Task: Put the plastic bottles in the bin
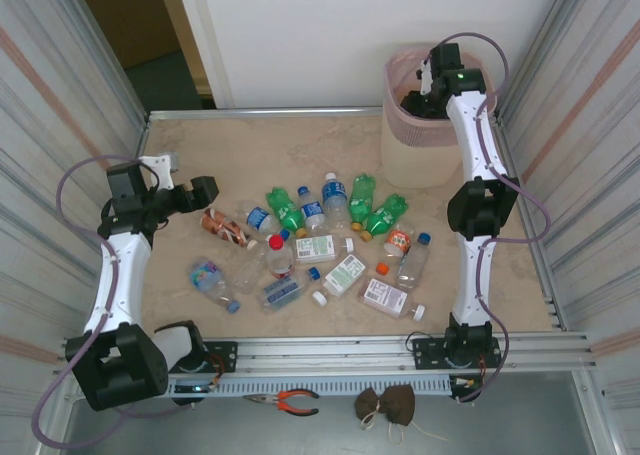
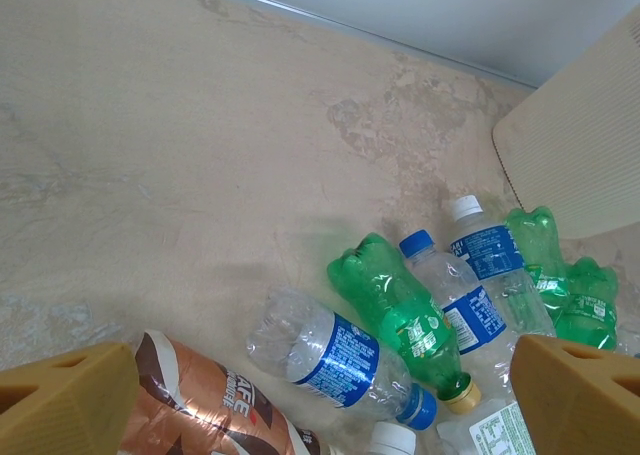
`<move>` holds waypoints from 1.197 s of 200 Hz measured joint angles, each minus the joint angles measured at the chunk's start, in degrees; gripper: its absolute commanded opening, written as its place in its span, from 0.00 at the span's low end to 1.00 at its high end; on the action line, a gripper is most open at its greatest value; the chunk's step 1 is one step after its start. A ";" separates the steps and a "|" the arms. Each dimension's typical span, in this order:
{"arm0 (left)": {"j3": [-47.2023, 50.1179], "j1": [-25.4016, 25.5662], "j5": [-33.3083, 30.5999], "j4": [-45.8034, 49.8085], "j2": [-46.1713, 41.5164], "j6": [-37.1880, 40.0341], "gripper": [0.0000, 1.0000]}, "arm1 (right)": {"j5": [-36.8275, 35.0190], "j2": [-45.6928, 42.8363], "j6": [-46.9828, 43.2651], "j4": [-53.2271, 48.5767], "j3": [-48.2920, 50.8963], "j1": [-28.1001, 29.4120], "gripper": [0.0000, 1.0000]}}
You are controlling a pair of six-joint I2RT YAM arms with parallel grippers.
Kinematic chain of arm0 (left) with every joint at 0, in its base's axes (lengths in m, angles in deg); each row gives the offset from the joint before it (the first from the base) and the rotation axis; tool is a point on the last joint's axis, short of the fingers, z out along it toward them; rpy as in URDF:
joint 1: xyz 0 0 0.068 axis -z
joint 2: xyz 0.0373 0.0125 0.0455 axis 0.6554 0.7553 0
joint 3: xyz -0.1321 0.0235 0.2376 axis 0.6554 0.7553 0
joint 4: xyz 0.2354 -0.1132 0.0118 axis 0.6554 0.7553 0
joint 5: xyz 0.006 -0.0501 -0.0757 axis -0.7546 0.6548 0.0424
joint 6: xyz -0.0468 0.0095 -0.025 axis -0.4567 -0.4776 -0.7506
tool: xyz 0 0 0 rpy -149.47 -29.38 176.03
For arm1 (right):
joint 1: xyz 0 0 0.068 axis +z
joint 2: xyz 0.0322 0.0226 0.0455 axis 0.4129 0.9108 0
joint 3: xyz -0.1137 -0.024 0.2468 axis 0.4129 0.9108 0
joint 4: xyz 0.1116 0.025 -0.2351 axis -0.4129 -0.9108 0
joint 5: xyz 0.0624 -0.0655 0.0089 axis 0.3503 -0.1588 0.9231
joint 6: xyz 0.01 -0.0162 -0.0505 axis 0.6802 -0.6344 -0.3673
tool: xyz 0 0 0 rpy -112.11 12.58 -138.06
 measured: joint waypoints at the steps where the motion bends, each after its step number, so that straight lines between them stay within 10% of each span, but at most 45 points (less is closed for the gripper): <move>1: 0.00 0.00 0.00 0.00 0.00 0.00 0.96 | -0.02 0.00 0.00 -0.02 0.02 0.02 0.50; 239: -2.03 6.69 -16.13 11.43 0.20 -5.81 0.95 | -0.28 -11.54 0.94 -1.29 1.70 0.33 0.75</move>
